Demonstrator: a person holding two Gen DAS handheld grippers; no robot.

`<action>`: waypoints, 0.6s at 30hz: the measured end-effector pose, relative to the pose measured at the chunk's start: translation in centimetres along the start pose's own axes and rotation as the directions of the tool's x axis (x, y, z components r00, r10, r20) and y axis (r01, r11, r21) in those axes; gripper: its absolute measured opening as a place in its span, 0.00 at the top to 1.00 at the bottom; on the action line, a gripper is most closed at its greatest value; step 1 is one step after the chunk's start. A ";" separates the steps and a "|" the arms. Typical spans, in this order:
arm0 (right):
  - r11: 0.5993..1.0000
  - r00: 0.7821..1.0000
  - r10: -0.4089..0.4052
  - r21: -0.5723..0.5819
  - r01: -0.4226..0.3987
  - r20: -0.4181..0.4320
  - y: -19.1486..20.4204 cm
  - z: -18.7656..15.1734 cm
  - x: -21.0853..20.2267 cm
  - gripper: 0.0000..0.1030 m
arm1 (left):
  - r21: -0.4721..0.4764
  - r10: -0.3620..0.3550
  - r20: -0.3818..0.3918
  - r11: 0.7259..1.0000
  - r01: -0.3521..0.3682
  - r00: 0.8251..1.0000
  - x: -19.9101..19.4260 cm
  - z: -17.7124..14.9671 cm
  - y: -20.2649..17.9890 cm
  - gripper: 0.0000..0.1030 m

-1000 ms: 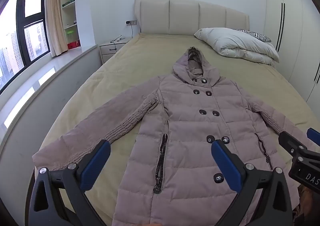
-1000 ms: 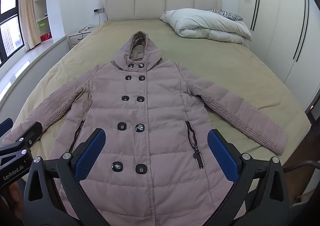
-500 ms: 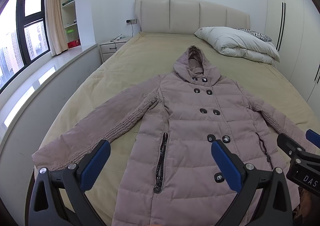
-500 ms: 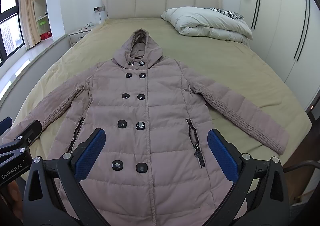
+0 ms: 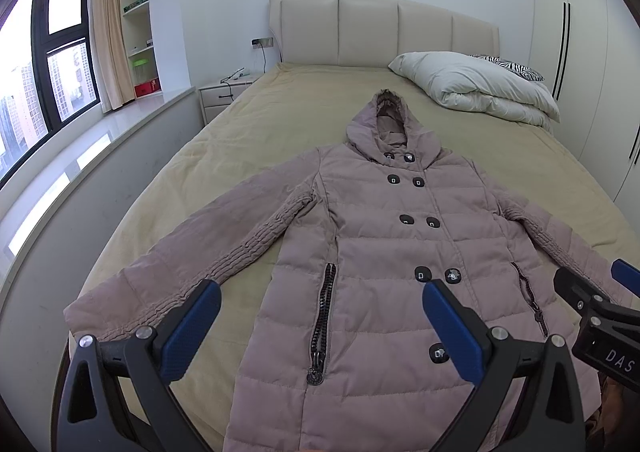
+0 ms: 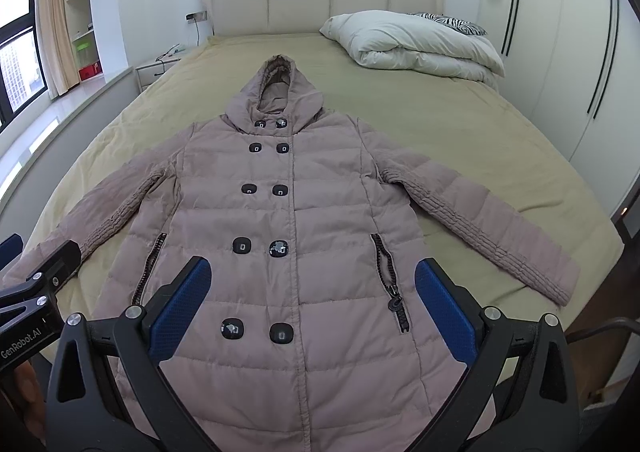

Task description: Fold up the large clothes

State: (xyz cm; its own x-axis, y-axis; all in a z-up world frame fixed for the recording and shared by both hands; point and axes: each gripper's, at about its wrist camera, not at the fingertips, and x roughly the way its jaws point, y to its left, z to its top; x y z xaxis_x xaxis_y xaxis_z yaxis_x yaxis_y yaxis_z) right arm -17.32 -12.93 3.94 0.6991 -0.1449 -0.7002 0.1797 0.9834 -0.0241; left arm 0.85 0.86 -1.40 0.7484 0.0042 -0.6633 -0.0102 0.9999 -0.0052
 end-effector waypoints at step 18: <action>1.000 1.000 -0.002 0.000 0.002 -0.008 0.1 -0.2 0.3 0.00 | 0.002 0.002 -0.005 1.000 -0.002 1.000 -0.4 0.2 -0.6 0.00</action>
State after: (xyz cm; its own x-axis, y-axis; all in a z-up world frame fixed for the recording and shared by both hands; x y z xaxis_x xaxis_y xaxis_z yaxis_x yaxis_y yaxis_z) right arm -17.24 -12.81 3.58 0.6932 -0.1461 -0.7058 0.1808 0.9832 -0.0259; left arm 0.65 0.27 -0.97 0.7452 0.0062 -0.6668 -0.0104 0.9999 -0.0022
